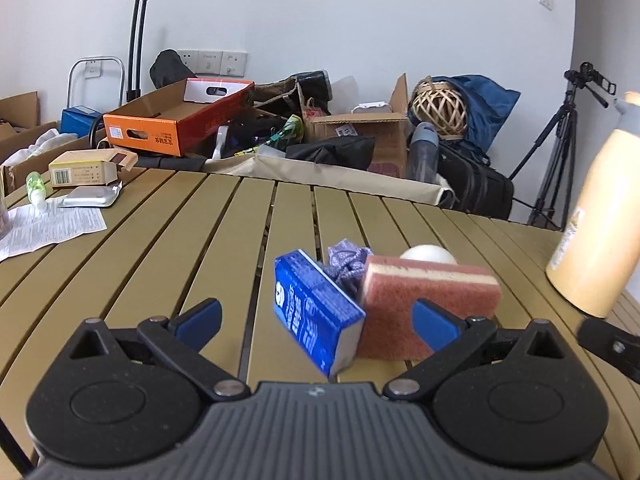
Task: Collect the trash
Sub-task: 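Grasp the blue handkerchief box with the left tool while the right grasps the pink sponge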
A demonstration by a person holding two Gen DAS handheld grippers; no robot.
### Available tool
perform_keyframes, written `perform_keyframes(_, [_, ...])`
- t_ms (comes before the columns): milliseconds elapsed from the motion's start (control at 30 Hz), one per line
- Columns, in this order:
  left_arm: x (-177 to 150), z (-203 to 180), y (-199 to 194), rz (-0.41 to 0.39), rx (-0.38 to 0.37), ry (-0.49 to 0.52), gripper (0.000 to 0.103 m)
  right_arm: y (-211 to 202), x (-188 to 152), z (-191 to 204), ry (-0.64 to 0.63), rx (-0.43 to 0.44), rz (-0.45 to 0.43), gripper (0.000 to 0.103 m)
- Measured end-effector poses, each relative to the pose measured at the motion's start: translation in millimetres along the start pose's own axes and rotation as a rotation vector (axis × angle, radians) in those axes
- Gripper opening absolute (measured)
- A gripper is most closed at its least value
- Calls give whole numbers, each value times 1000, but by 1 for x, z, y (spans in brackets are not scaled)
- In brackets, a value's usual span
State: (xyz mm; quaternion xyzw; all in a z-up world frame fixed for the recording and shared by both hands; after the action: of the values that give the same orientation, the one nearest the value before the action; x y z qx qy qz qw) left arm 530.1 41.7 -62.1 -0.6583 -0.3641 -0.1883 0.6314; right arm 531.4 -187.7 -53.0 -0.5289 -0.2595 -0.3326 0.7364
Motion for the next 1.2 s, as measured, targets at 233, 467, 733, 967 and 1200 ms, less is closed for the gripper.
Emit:
perform_keyframes(233, [3,19,22,47,79,-90,102,3,-3,-3,0,-37,-15,103])
perform_keyframes(467, [4,27,28,74,82,-112,83,8,-8,-1,2,-54,-6,103])
perform_keyframes(733, [-3,25,40,139,-45,-140,52,11,-9,3,1,-48,-4,103])
perform_keyframes(967, [2,40,26,102,-2,-128,50,12,-10,8,-17,-30,1,103])
perform_keyframes(1200, [18,74,-8,32,9,-138,50,8,-22,32,-118,-9,33,103])
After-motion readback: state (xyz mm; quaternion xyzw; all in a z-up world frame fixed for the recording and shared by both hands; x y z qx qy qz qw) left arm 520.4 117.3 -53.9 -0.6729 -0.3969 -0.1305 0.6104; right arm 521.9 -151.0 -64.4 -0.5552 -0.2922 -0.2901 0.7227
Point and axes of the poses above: each gripper's, at about its wrist camera, not at the fingertips, and y roughly the way its jaws point, z to its left, x to its top, the point moved 10 cm from there along y, roughly the way its jaws point, and after that the axes turned 15 degrees about z, right-handed, at the moved point
